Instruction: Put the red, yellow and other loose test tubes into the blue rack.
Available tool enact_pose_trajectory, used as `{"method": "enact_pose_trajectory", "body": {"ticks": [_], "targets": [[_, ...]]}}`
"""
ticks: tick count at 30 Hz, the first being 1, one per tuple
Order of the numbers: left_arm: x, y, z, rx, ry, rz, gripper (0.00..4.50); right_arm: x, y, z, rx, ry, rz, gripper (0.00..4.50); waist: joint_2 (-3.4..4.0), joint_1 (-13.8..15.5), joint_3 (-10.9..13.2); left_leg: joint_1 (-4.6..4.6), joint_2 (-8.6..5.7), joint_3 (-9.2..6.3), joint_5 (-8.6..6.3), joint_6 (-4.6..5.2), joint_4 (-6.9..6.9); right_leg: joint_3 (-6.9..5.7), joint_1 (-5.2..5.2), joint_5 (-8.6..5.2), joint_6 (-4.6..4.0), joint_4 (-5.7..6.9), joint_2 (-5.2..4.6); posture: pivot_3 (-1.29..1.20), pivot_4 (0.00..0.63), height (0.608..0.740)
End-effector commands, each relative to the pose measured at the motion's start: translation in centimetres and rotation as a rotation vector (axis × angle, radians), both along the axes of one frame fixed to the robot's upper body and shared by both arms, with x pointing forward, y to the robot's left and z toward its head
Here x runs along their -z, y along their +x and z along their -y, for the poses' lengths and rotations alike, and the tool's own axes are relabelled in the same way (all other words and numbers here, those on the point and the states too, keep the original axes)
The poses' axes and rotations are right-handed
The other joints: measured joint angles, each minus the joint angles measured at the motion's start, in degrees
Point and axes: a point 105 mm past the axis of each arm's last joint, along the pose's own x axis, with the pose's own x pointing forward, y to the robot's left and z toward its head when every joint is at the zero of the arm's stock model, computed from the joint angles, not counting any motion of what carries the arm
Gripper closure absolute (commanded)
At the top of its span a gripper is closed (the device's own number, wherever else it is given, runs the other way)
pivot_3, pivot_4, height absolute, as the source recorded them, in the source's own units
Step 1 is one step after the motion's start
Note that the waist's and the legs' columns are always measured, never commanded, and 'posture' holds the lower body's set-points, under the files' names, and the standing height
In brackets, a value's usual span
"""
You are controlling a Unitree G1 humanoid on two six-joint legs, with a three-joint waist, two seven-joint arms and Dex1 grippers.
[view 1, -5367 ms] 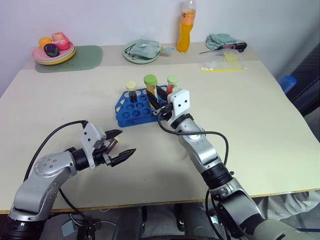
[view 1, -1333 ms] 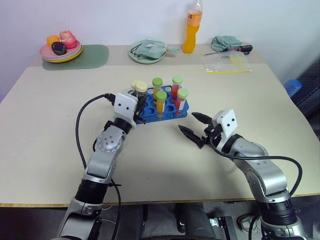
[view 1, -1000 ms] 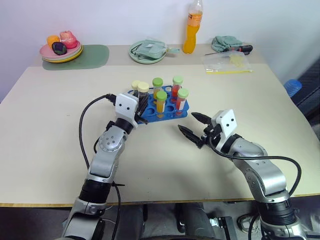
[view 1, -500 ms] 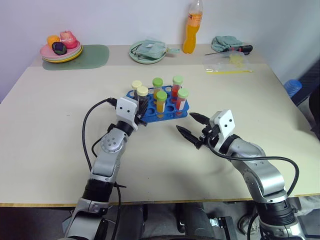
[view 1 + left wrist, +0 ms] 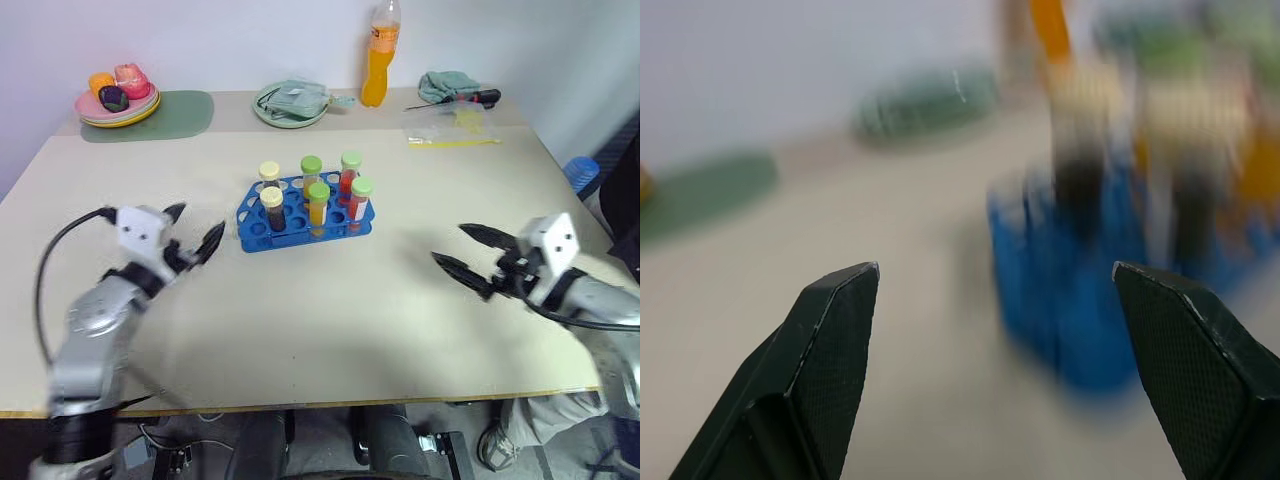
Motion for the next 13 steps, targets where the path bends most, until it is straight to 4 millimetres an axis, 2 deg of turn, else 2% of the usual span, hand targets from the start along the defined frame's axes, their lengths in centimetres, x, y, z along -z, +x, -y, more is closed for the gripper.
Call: {"method": "enact_pose_trajectory", "body": {"ticks": [1, 3, 7, 13], "targets": [[-0.8, -1.2, -0.3, 0.063, 0.026, -0.007, 0.65, -1.1, -0.6, 1.9, 0.009, -0.013, 0.015, 0.8, 0.0, 0.3, 0.0, -0.01, 0.0, 0.0, 0.0, 0.0, 0.06, 0.0, 0.04, -0.01, -0.02, -0.01, -0.02, 0.0, 0.15, 0.74], [-0.3, -1.7, -0.8, 0.068, 0.045, -0.033, 0.65, -0.9, -1.1, 2.6, 0.009, -0.037, -0.007, 0.8, 0.01, 0.2, 0.0, 0.03, 0.05, 0.02, 0.0, 0.0, 0.1, 0.0, 0.13, -0.03, -0.05, -0.04, -0.04, 0.0, 0.15, 0.74], [0.4, -2.0, -0.4, 0.084, 0.055, -0.05, 0.65, -0.8, -1.1, 3.6, 0.019, -0.062, -0.012, 0.8, 0.01, 0.1, 0.0, 0.08, 0.07, 0.01, 0.0, 0.0, 0.09, 0.01, 0.15, -0.04, -0.05, -0.05, -0.03, 0.0, 0.15, 0.74], [1.0, -2.1, 0.1, 0.087, 0.039, -0.058, 0.65, -0.5, -0.9, 2.5, -0.011, -0.065, -0.014, 0.8, 0.02, 0.1, 0.0, 0.09, 0.07, 0.02, 0.0, 0.0, 0.07, 0.02, 0.15, -0.03, -0.04, -0.04, -0.01, 0.0, 0.15, 0.74]]}}
